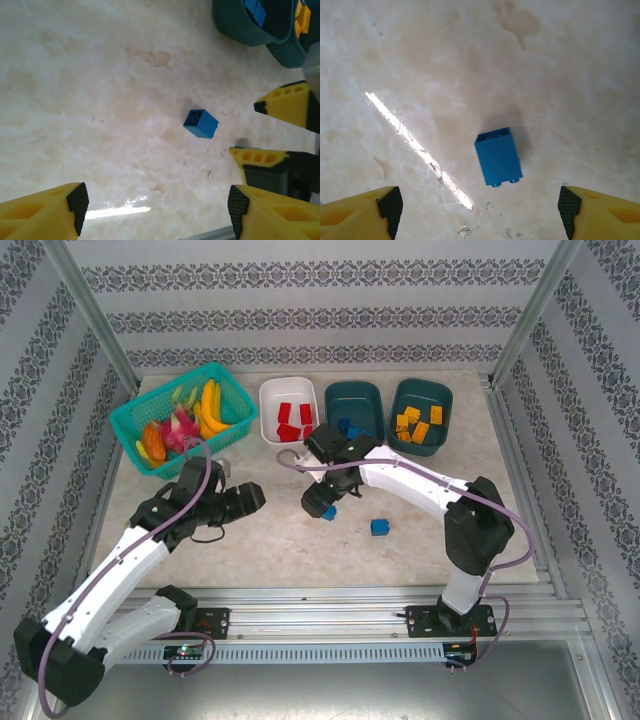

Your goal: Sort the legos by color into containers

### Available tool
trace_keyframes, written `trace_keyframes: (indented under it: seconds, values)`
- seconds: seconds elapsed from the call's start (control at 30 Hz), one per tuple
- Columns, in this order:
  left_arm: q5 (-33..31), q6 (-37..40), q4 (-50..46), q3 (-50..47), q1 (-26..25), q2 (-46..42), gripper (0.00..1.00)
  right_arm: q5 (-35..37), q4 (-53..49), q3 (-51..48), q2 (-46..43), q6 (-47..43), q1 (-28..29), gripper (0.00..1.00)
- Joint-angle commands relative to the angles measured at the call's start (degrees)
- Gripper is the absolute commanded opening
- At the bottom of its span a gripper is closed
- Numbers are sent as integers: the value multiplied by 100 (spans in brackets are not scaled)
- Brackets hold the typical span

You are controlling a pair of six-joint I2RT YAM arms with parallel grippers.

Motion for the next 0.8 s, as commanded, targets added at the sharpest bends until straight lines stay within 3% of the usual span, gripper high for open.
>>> trace_keyframes:
  seconds: [0.0,0.27,0.4,0.77]
  values:
    - [127,-295,-179,-262,45,-452,77,270,-199,54,438,-334,-58,84]
    - [110,-524,-446,-489,44,-1153,80,304,-178,177,1070,-217,-12,81]
    - [97,-581,-459,-522,42,-1242,81,479,-221,257,1301,-131,-33,75]
    - [205,-569,-236,-509,47,-1132,82,418,-81,183,1232,67,-52,44]
